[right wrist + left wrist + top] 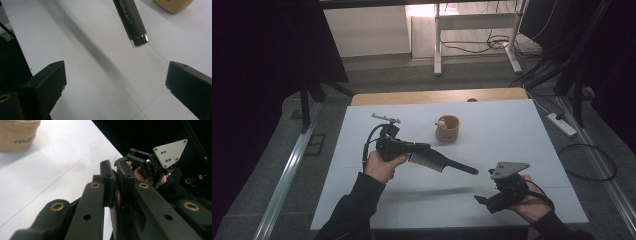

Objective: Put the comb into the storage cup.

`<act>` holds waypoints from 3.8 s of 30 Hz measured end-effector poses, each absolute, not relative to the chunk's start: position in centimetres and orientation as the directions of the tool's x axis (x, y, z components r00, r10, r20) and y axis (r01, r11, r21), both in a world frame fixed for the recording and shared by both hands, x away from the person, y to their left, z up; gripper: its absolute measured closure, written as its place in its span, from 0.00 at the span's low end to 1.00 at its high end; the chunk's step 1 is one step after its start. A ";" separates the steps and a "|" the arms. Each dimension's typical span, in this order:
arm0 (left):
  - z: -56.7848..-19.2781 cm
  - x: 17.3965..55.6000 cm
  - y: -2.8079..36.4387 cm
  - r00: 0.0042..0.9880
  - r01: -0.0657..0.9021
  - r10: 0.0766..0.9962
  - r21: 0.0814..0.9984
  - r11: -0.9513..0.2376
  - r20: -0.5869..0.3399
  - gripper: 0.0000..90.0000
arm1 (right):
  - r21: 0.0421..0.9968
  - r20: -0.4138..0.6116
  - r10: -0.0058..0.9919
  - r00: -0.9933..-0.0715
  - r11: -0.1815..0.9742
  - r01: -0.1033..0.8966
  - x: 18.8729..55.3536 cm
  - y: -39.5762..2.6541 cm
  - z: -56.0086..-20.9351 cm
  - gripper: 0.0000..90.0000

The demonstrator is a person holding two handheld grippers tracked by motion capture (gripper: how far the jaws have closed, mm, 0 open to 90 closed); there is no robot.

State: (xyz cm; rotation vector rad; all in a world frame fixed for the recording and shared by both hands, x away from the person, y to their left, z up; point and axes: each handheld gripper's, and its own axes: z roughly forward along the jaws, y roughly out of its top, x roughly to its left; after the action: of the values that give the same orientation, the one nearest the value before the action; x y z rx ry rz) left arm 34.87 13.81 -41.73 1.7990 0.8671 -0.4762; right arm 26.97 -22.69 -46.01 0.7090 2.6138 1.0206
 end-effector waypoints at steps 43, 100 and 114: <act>-39.7 37.0 17.5 0.648 0.740 0.402 0.660 -0.131 -0.647 0.93 | 0.693 -0.026 0.712 -0.702 0.519 0.501 25.7 -27.5 -46.1 0.00; -36.0 41.5 19.0 0.601 0.737 0.520 0.672 -0.067 -0.607 0.93 | 0.691 0.008 0.836 -0.549 0.392 0.607 22.9 -31.9 -45.5 0.00; -35.9 43.2 19.0 0.574 0.742 0.557 0.668 -0.045 -0.600 0.93 | 0.688 0.007 0.833 -0.553 0.398 0.607 23.0 -31.9 -45.6 0.00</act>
State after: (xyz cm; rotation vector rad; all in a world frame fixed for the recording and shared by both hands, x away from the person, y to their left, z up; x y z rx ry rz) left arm 43.15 19.05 -35.85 1.7184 1.0844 -0.2130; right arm 22.98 -31.90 -45.55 1.2493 2.3215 0.9298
